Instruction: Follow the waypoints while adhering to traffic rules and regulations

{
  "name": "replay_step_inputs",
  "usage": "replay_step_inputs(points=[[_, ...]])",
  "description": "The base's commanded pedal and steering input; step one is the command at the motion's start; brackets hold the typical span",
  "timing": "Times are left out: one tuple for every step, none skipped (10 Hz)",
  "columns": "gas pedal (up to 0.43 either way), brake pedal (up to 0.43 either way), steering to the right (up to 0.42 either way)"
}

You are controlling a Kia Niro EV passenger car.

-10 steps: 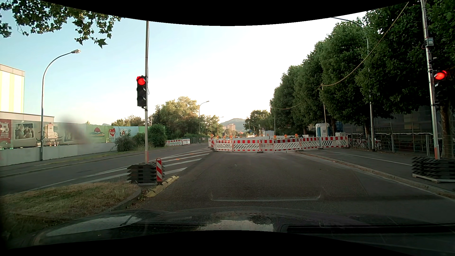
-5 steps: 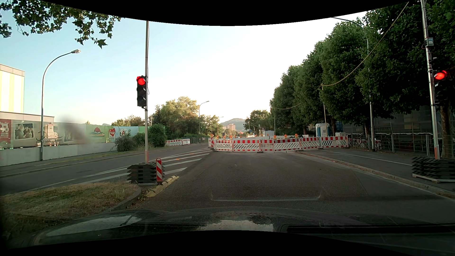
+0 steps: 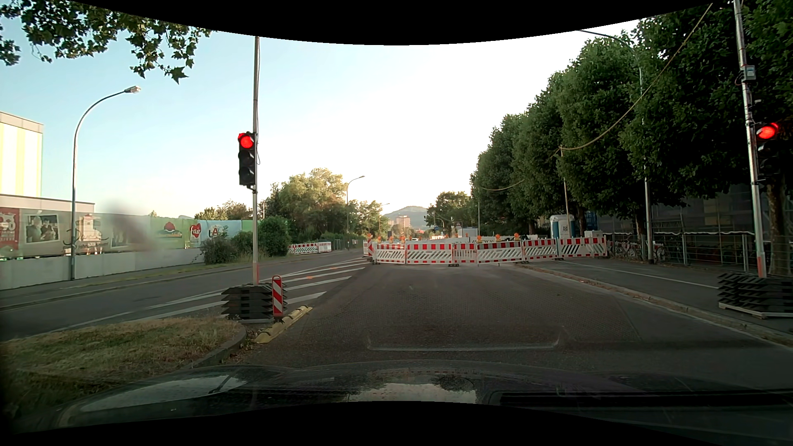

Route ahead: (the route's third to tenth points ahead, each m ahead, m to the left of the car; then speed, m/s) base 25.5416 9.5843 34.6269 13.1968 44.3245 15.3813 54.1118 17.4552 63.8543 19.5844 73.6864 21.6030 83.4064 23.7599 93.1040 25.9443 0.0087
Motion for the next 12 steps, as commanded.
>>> replay_step_inputs(points=[[0.0,0.232,-0.001],[0.0,0.238,-0.001],[0.0,0.238,-0.001],[0.0,0.238,-0.001],[0.0,0.232,-0.001],[0.0,0.232,-0.001],[0.0,0.232,-0.001],[0.0,0.232,-0.001],[0.0,0.232,-0.001],[0.0,0.232,-0.001],[0.0,0.238,-0.001],[0.0,0.238,-0.001]])
